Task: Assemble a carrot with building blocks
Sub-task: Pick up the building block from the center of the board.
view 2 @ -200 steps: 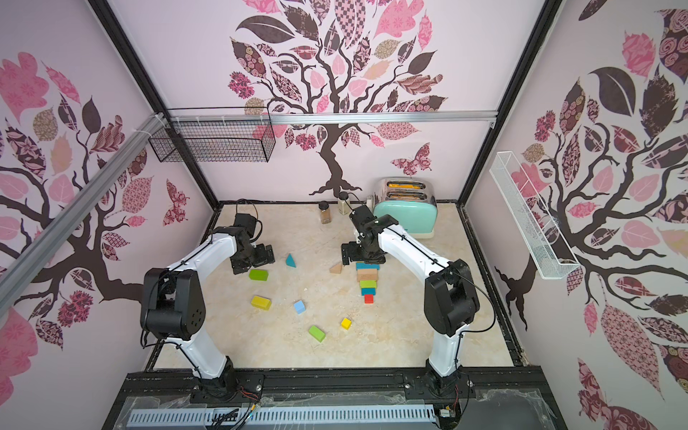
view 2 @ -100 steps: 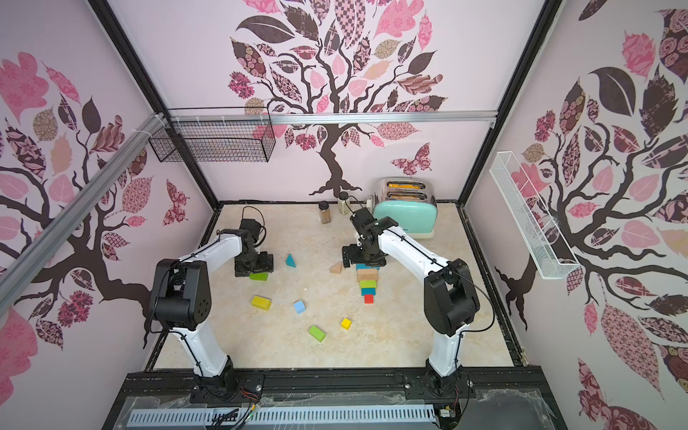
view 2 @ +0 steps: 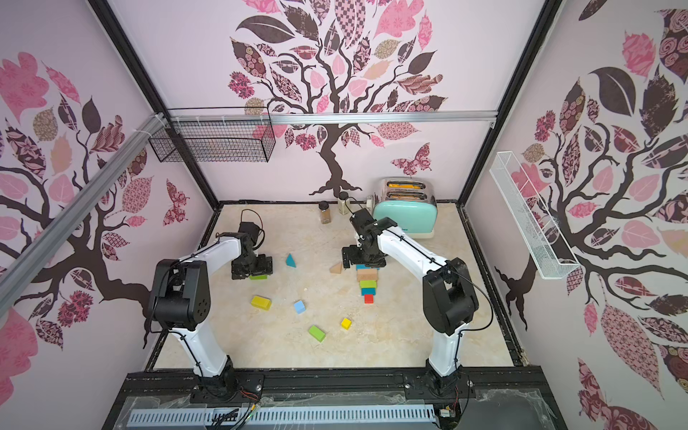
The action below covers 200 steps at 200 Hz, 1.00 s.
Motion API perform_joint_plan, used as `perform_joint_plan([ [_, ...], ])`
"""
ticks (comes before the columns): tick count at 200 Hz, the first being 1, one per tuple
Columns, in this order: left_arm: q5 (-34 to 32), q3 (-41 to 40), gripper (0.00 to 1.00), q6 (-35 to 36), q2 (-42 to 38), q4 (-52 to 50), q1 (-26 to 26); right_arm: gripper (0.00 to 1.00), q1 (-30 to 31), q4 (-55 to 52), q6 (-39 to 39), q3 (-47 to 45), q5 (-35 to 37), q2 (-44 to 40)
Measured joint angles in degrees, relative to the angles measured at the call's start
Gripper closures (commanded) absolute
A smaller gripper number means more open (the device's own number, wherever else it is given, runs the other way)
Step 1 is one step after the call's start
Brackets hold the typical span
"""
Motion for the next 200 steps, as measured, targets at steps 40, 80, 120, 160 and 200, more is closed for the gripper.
perform_joint_plan([
  [40,0.04,-0.13,0.26,-0.15,0.04,1.2,0.22,0.01,0.0,0.0,-0.02,0.0,0.0,1.03],
  [80,0.76,-0.22,0.37,-1.14,0.09,2.05,0.35,0.01,0.0,0.02,-0.02,0.0,0.04,1.03],
  [120,1.57,-1.9,0.47,-2.23,-1.2,3.41,0.37,0.01,0.0,0.02,-0.04,0.0,0.02,1.03],
  [160,3.34,-2.23,0.47,-4.81,-4.74,1.05,-3.13,0.01,0.0,0.02,0.07,0.17,0.11,1.01],
  [200,6.01,1.46,0.47,-9.62,-9.4,0.2,-14.1,0.01,0.0,-0.35,0.15,2.91,0.42,1.01],
])
